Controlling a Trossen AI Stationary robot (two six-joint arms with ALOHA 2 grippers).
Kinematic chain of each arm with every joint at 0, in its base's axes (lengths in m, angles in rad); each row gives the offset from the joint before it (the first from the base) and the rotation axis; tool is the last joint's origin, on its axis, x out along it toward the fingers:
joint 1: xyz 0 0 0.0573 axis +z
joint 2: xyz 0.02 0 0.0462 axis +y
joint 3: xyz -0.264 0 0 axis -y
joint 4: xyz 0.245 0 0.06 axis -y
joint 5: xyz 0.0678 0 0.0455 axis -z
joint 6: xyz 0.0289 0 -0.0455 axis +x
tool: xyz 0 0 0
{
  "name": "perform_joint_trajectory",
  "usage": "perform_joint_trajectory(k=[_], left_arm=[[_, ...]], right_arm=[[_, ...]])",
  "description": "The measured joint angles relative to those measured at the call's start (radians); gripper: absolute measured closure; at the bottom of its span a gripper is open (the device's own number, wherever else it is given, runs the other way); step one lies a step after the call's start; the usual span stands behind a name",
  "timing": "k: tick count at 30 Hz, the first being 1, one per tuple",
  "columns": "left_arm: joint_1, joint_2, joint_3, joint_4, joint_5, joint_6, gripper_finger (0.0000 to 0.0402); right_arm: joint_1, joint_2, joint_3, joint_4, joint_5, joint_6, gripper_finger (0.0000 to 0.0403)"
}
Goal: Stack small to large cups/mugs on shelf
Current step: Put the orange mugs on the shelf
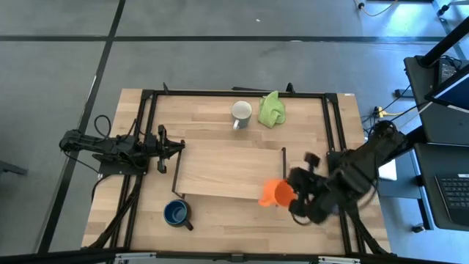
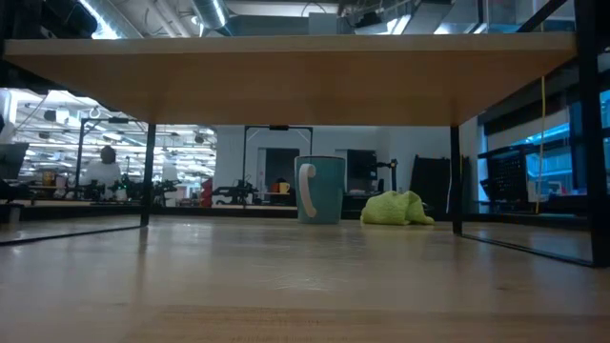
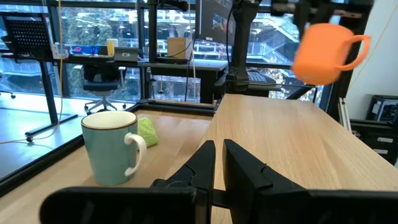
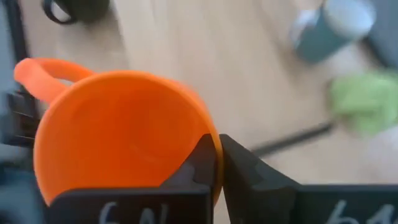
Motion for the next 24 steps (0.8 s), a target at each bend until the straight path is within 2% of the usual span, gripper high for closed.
perform_joint_trajectory(k=[3,8,12,17,24], left_arm=[[0.000,0.000,0.000,0.000,0.000,0.000,0.0376],[0.000,0.000,0.000,0.000,0.000,0.000,0.0376],[0.000,0.000,0.000,0.000,0.000,0.000,0.0376],[0.000,0.000,0.000,0.000,0.000,0.000,0.0376],[0.000,0.000,0.000,0.000,0.000,0.000,0.0376]], right_arm=[[-0.100,0.000,0.019,0.032,-0.060,-0.229,0.0385],[-0.257,0.000,0.030,0.124,-0.262,-0.584,0.0385],[-0.360,0.002,0.030,0.142,-0.434,-0.803,0.0385],[-0.459,0.002,0.030,0.058,-0.520,-0.992,0.0383],[-0.540,0.047,0.025,0.071,-0.605,-1.209,0.0382]])
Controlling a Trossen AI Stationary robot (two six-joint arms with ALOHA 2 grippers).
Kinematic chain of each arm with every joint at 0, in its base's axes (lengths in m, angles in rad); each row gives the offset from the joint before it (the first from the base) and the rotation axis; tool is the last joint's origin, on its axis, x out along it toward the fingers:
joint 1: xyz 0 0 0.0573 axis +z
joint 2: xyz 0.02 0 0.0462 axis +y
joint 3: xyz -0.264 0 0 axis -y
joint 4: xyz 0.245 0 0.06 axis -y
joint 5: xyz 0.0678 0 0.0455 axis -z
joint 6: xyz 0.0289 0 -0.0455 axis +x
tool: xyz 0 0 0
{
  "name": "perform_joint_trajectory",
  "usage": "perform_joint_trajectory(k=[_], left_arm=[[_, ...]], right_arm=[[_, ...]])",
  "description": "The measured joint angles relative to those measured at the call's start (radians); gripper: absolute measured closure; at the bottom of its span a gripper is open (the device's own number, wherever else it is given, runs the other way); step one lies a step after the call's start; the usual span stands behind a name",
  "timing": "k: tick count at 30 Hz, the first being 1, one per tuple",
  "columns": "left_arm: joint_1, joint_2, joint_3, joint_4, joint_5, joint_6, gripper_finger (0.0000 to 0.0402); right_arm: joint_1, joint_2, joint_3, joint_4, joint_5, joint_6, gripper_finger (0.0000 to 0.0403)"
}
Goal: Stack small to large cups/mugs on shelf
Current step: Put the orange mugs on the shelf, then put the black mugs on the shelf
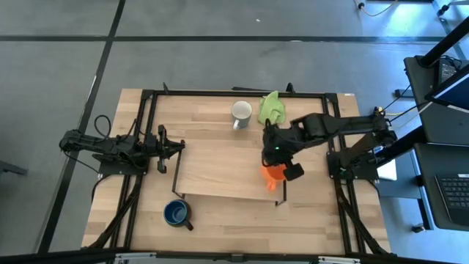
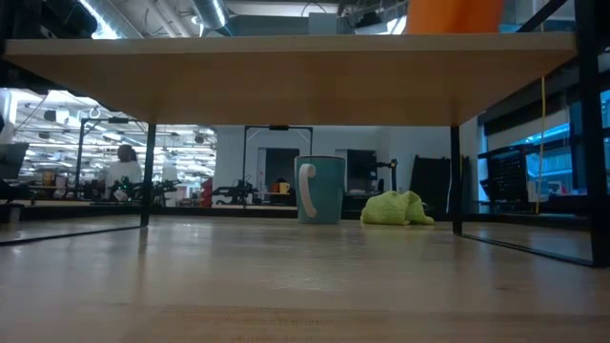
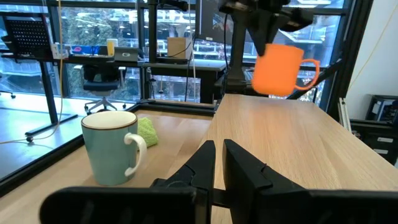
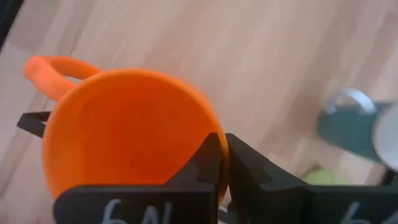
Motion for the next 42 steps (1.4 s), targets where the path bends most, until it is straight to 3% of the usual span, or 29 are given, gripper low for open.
perform_joint_trajectory(k=[7,17,30,35,42], left_arm=[[0.000,0.000,0.000,0.000,0.000,0.000,0.0376],[0.000,0.000,0.000,0.000,0.000,0.000,0.0376],[0.000,0.000,0.000,0.000,0.000,0.000,0.0376],[0.000,0.000,0.000,0.000,0.000,0.000,0.0376],[0.000,0.000,0.000,0.000,0.000,0.000,0.0376]], right_arm=[[-0.009,0.066,0.000,0.019,-0.063,-0.139,0.0380],[-0.006,0.071,0.000,0.054,-0.071,-0.108,0.0376],[-0.001,0.074,-0.003,0.068,-0.034,-0.105,0.0255],[0.038,0.073,-0.001,0.112,0.050,-0.110,0.0240],[0.084,0.072,0.039,0.162,0.080,-0.153,0.0238]])
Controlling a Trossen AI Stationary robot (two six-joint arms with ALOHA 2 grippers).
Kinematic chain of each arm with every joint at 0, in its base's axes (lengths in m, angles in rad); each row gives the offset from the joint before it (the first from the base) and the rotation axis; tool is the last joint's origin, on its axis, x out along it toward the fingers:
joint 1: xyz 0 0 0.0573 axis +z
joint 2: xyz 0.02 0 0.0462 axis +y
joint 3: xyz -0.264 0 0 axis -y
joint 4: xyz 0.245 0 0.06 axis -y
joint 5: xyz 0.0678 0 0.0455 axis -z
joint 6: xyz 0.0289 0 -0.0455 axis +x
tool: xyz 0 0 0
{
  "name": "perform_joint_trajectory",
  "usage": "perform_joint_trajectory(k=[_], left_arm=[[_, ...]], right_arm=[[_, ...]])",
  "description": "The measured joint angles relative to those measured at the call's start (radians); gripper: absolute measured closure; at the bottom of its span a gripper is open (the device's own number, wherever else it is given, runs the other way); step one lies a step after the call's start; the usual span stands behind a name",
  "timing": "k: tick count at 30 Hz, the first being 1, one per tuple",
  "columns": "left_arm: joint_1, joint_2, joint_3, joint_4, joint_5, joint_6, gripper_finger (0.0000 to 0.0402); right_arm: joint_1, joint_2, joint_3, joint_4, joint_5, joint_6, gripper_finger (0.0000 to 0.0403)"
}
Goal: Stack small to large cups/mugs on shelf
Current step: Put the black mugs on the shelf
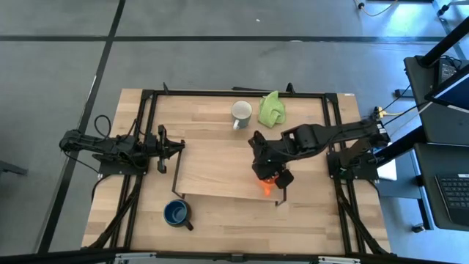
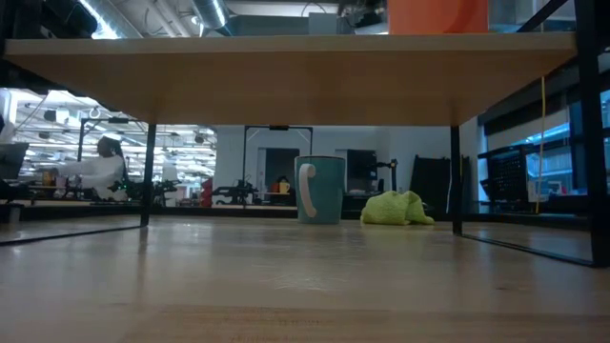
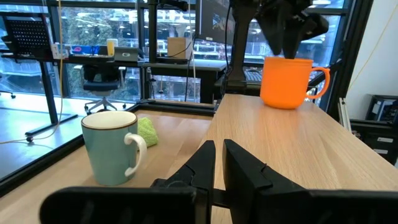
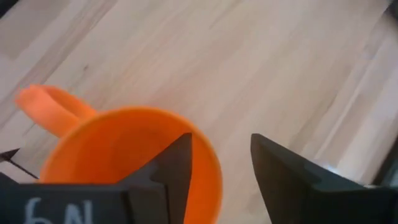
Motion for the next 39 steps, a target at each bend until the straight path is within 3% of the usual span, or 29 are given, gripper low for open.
perform_joint_trajectory(k=[6,12,14,19,25,30,34,39], left_arm=[[0.000,0.000,0.000,0.000,0.000,0.000,0.0376],[0.000,0.000,0.000,0.000,0.000,0.000,0.0376],[0.000,0.000,0.000,0.000,0.000,0.000,0.0376],[0.000,0.000,0.000,0.000,0.000,0.000,0.0376],[0.000,0.000,0.000,0.000,0.000,0.000,0.0376],[0.000,0.000,0.000,0.000,0.000,0.000,0.0376],[0.000,0.000,0.000,0.000,0.000,0.000,0.0376],[0.000,0.000,0.000,0.000,0.000,0.000,0.0376]], right_arm=[[0.014,-0.001,0.028,-0.027,0.065,-0.001,0.0238],[0.026,0.000,0.095,-0.004,0.369,-0.003,0.0238],[0.024,0.000,0.140,0.034,0.383,0.010,0.0238],[-0.081,0.000,0.254,0.139,0.319,0.165,0.0238],[-0.335,-0.003,0.382,0.090,-0.043,0.499,0.0244],[-0.437,0.017,0.384,0.040,-0.154,0.550,0.0252],[-0.425,0.018,0.384,0.108,-0.168,0.524,0.0253],[-0.412,0.018,0.384,0.186,-0.077,0.569,0.0254]])
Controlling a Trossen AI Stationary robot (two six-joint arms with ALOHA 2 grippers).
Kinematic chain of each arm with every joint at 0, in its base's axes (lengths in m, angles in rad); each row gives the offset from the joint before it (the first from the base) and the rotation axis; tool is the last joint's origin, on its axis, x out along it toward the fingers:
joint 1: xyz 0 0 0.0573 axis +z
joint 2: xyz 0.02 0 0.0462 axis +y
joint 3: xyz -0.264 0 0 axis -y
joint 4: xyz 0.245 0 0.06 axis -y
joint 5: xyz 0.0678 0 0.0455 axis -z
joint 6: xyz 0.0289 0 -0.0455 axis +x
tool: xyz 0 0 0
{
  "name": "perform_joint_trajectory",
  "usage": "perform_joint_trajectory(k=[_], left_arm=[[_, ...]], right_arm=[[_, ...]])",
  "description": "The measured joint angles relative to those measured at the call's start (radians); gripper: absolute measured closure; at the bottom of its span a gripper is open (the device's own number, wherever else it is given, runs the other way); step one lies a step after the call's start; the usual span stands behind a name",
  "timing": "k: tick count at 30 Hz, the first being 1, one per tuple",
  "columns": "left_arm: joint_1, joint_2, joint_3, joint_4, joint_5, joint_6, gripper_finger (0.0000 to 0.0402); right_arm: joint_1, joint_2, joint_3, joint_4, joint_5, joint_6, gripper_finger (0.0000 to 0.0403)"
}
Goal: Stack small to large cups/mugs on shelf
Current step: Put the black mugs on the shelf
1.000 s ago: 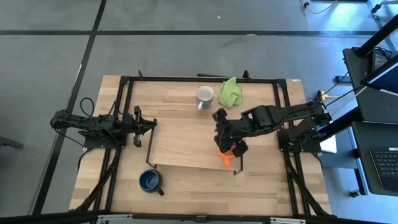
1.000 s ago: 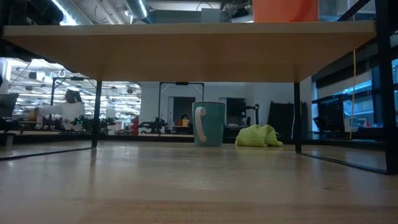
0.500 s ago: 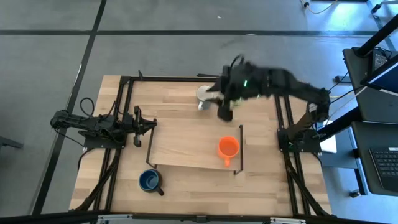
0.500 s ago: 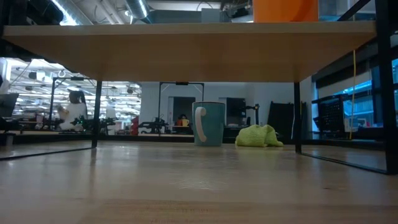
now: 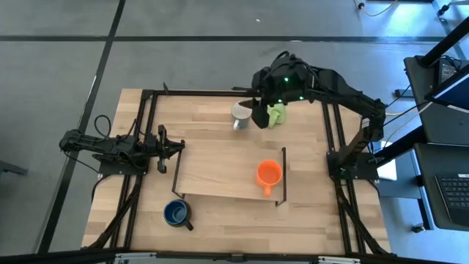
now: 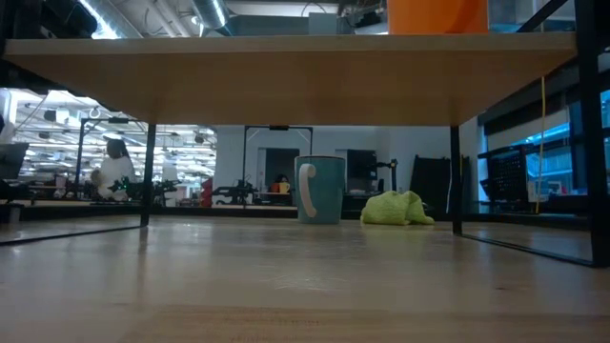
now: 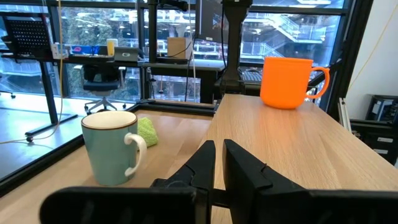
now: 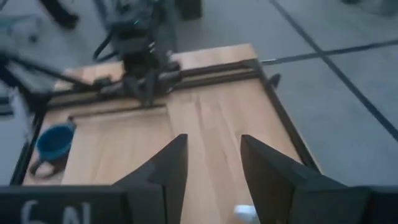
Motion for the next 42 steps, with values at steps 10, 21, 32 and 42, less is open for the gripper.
perform_joint_trajectory(k=[10,21,32,42], left_arm=[[0.000,0.000,0.000,0.003,-0.002,0.001,0.0376],[0.000,0.000,0.098,0.231,-0.074,-0.206,0.0376],[-0.001,0.381,0.925,-0.886,0.283,-0.329,0.0376],[-0.110,0.784,1.120,-1.615,0.443,-0.435,0.0399]], right_arm=[[-0.007,0.000,0.000,0.003,0.052,0.184,0.0254],[0.001,-0.012,0.000,-0.001,0.052,0.212,0.0254],[0.001,-0.012,0.000,-0.160,0.054,0.217,0.0254],[0.036,-0.029,0.000,-0.334,0.213,0.243,0.0254]])
